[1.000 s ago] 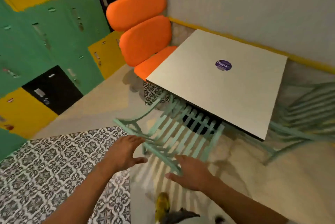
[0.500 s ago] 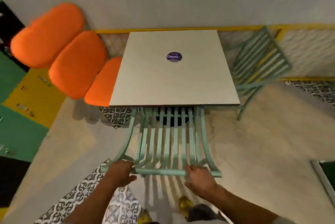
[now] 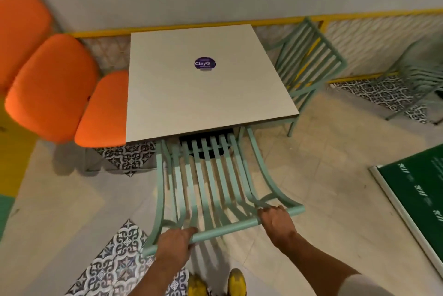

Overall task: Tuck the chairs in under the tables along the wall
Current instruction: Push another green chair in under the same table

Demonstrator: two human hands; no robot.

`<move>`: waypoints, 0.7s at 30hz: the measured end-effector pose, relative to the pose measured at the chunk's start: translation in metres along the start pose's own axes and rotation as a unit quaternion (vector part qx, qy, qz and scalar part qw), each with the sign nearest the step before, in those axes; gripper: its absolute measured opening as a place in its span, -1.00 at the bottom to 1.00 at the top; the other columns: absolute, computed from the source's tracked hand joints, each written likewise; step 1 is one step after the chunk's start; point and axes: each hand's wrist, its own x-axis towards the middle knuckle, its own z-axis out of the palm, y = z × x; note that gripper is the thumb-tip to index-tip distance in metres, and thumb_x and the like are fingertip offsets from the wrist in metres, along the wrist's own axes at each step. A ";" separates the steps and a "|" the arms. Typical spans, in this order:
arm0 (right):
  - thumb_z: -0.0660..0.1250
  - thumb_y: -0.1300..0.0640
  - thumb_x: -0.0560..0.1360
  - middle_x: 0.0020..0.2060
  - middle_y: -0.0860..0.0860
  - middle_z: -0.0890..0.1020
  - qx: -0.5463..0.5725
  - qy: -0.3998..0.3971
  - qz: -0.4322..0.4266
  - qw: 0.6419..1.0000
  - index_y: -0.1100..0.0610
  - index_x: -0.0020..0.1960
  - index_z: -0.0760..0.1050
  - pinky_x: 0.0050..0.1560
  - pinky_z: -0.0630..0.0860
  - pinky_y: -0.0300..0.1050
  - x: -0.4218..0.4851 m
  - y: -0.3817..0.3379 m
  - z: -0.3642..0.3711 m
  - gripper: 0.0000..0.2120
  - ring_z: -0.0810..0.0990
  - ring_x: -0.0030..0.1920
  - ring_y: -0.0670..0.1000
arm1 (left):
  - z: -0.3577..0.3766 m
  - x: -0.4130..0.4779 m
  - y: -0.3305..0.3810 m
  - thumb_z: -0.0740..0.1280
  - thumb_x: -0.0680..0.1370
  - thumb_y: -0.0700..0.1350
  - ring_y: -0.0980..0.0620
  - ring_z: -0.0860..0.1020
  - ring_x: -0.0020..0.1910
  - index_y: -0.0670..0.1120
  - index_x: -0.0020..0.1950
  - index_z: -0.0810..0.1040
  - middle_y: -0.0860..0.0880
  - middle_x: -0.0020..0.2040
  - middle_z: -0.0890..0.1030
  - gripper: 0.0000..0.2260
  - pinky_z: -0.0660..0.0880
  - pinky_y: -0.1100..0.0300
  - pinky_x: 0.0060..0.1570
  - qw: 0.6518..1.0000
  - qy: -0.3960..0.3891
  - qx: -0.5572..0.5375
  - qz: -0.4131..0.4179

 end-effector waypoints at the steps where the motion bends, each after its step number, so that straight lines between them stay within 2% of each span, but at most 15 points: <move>1: 0.23 0.23 0.71 0.25 0.08 0.67 -0.002 -0.007 0.000 1.000 0.07 0.32 0.54 0.38 0.48 0.04 -0.004 -0.001 0.003 -0.76 0.66 0.23 0.14 | 0.002 -0.003 0.001 0.25 0.71 0.09 -0.06 0.65 0.26 0.25 0.58 0.39 0.01 0.28 0.68 -0.59 0.54 0.06 0.27 1.000 -0.001 0.004 0.007; 3: 0.24 0.23 0.71 0.24 0.08 0.67 0.001 0.003 -0.001 1.000 0.06 0.32 0.54 0.37 0.49 0.04 -0.006 -0.002 0.009 -0.76 0.66 0.22 0.14 | 0.005 -0.005 0.005 0.25 0.71 -0.02 -0.06 0.64 0.28 0.21 0.58 0.39 0.00 0.30 0.67 -0.58 0.52 0.05 0.29 1.000 0.007 0.011 0.006; 6: 0.25 0.23 0.71 0.22 0.07 0.68 0.007 0.015 -0.004 1.000 0.05 0.30 0.55 0.34 0.51 0.03 -0.001 0.004 0.004 -0.78 0.67 0.19 0.12 | 0.003 0.001 0.008 0.25 0.71 -0.08 -0.06 0.63 0.29 0.13 0.53 0.46 -0.01 0.30 0.67 -0.62 0.52 0.05 0.31 0.999 0.024 0.025 0.012; 13: 0.27 0.19 0.70 0.19 0.05 0.70 -0.009 0.029 -0.011 0.999 0.04 0.31 0.55 0.30 0.54 0.03 0.020 0.018 0.000 -0.78 0.69 0.17 0.12 | -0.012 0.021 0.010 0.26 0.71 -0.06 -0.05 0.64 0.27 0.08 0.43 0.55 -0.02 0.28 0.67 -0.70 0.50 0.06 0.30 1.000 0.016 0.016 -0.005; 17: 0.26 0.19 0.71 0.18 0.05 0.70 -0.030 0.039 -0.018 0.999 0.04 0.32 0.54 0.31 0.54 0.03 0.020 0.018 0.004 -0.78 0.69 0.16 0.12 | -0.012 0.021 0.013 0.27 0.71 -0.04 -0.03 0.64 0.25 0.10 0.45 0.54 0.01 0.27 0.67 -0.70 0.51 0.06 0.30 0.999 0.016 0.013 -0.027; 21: 0.36 0.19 0.67 0.14 0.03 0.71 -0.031 0.028 -0.022 0.999 0.03 0.31 0.53 0.33 0.54 0.02 0.022 0.021 0.003 -0.77 0.70 0.13 0.09 | -0.015 0.019 0.018 0.33 0.69 -0.03 -0.04 0.64 0.24 0.12 0.45 0.55 0.01 0.27 0.67 -0.68 0.53 0.06 0.28 0.999 0.020 0.006 -0.039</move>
